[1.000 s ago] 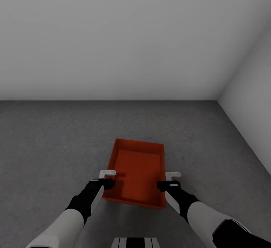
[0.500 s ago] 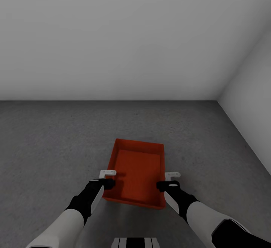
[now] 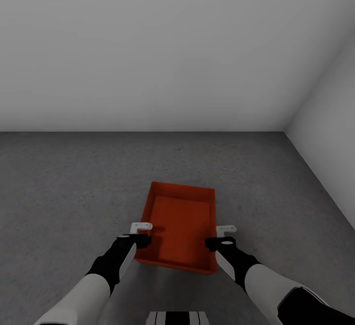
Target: Move the two storage containers from the living room to the garage. In the garage, place one container on the floor and stack the other container on top of it (either order is fine).
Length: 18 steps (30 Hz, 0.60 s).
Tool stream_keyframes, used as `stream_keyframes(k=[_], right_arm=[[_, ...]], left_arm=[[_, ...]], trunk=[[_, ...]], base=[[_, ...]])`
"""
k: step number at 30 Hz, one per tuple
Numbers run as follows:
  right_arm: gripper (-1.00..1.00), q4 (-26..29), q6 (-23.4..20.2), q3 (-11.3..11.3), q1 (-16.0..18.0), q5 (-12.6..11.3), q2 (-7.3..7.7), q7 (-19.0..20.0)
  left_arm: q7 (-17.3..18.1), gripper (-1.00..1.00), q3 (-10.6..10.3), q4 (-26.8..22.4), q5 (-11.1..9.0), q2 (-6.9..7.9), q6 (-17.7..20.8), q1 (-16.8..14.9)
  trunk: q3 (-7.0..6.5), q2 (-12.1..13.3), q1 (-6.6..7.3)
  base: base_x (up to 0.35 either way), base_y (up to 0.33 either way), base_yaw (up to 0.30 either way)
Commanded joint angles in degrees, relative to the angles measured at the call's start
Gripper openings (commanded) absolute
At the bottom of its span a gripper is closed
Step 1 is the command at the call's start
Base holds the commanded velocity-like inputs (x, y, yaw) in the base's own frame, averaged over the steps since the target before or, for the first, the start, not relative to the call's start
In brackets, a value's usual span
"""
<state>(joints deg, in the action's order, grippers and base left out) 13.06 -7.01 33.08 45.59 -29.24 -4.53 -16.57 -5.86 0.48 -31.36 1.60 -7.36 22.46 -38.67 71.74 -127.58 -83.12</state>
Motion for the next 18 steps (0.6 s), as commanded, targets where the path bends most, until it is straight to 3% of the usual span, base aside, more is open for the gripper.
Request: stream_keyframes(k=[1, 18], right_arm=[[1.00, 0.12, -0.37, 0.49, 0.02, -0.29, 0.01, -0.39], [1.00, 0.06, -0.37, 0.50, 0.02, -0.29, 0.13, -0.39]], left_arm=[[-0.12, 1.00, 0.05, -0.10, 0.16, -0.03, 0.31, 0.00], [-0.12, 1.00, 0.05, 0.06, 0.08, -0.04, 0.30, 0.00]], trunk=[[0.04, -0.02, 0.01], [0.04, -0.02, 0.01]], base=[[0.000, 0.000, 0.000], [0.000, 0.000, 0.000]])
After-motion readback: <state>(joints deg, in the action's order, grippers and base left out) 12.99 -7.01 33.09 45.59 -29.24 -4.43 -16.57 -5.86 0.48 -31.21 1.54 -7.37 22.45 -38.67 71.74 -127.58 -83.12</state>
